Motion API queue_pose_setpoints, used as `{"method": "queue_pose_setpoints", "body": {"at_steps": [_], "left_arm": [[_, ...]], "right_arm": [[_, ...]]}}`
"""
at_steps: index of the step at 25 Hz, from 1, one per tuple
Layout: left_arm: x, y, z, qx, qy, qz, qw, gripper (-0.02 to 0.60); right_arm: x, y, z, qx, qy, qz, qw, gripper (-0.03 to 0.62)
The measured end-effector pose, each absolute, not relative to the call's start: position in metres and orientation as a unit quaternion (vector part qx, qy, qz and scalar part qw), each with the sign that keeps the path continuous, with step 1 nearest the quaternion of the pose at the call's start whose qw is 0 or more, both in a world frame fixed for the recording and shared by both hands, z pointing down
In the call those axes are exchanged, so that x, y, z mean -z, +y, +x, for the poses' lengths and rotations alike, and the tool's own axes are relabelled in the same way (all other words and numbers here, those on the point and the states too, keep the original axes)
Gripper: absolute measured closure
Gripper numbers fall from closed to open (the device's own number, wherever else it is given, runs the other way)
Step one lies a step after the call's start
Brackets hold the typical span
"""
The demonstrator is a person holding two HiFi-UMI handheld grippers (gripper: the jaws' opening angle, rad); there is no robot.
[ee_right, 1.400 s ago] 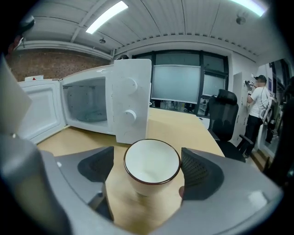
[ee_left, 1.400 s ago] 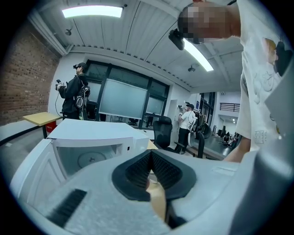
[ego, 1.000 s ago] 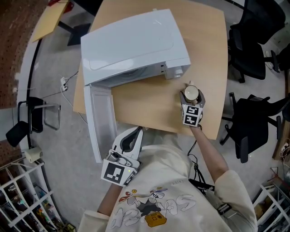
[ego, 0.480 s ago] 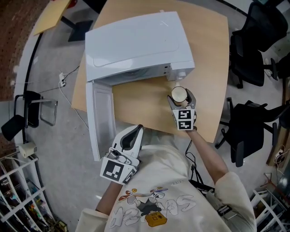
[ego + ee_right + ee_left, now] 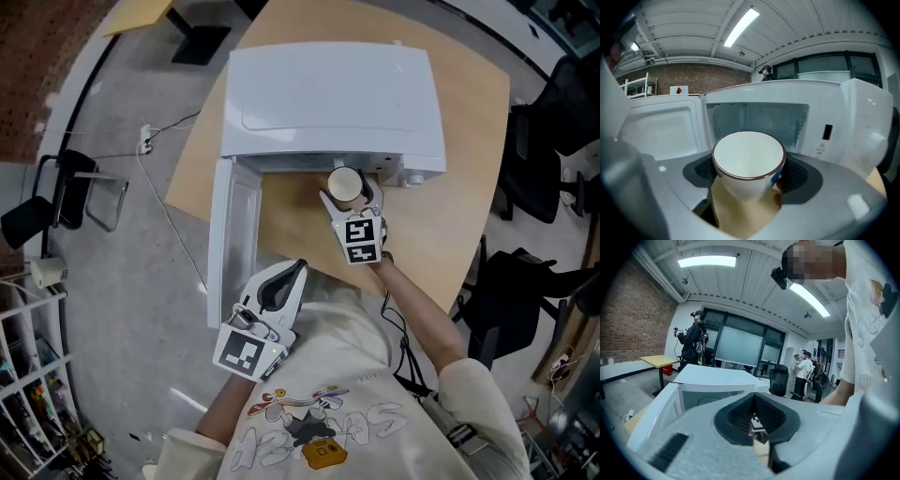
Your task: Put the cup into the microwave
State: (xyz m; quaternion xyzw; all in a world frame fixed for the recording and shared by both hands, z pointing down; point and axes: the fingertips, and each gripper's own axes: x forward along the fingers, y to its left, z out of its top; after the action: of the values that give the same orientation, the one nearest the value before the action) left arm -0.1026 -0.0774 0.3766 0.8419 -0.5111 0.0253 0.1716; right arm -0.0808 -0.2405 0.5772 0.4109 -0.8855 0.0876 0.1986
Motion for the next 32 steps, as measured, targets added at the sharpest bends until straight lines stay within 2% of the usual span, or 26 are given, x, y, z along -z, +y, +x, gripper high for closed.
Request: {"method": "queue_pose_setpoints", "body": {"at_steps": [12, 27, 32], "left_arm": [[-0.375, -0.097, -0.152, -0.03, -0.531, 0.832, 0.159, 0.578], [-0.383, -0.104, -0.173, -0.029, -0.538, 0.824, 0.175, 0.578], [-0.377, -0.101, -0.168, -0.022, -0.533, 0.828, 0.173, 0.578]], "right_arm": [[-0.591, -0.298, -0.171, -0.084, -0.89, 0.402, 0.197, 0.191], [-0.604, -0.329, -0.182, -0.086, -0.887, 0.41, 0.195, 0.191], [-0.589, -0.316, -0.181, -0.092, -0.895, 0.393, 0.187, 0.106]]}}
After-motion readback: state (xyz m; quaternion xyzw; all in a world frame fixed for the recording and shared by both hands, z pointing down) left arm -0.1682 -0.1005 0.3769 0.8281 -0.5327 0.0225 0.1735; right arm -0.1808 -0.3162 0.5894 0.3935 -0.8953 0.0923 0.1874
